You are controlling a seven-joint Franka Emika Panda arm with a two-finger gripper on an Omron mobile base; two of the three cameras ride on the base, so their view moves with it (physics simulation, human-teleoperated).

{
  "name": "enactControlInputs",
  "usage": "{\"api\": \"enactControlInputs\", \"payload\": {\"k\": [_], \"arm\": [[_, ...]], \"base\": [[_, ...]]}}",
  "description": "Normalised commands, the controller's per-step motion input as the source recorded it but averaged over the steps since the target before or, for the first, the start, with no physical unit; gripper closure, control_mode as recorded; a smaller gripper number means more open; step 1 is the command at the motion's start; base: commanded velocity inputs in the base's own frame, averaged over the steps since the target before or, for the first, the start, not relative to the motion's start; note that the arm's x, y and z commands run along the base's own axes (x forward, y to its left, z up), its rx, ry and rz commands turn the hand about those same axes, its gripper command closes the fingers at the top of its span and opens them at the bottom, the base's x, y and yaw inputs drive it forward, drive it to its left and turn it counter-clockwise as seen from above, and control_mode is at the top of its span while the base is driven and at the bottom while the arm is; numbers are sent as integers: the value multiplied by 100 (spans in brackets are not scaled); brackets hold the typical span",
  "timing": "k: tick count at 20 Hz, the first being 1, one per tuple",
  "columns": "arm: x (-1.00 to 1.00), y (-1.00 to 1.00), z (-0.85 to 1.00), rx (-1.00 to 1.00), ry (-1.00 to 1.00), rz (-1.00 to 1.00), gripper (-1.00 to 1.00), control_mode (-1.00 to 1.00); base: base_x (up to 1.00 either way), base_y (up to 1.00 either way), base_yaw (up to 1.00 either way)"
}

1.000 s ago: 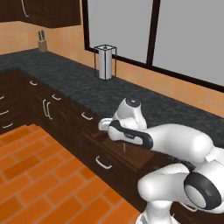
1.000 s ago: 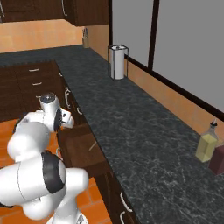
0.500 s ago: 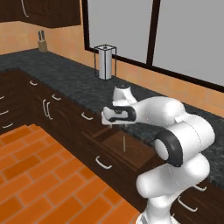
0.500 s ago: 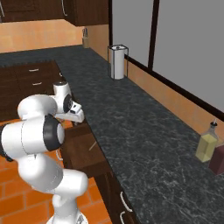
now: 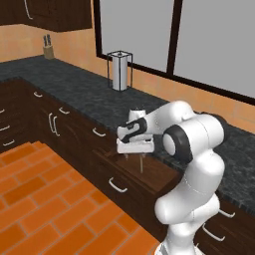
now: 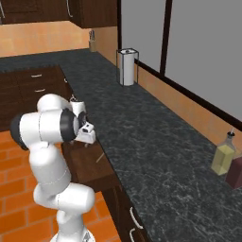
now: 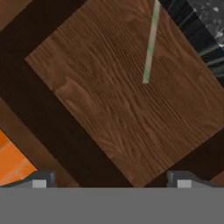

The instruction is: Take a straw from the drawer in front and place it inside the glass cup on the dining counter.

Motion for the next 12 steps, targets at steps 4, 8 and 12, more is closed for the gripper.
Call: {"api": "enactControlInputs", "payload": {"k": [4,8,12], "arm": [[0,-14,-64,4,8,0,-100,-100],[-7,-1,-66,0,1,0,-100,-100],[-15,0,-53,0,0,0,-100,-100]], "base": [[0,0,0],[0,0,0],[0,0,0]]}}
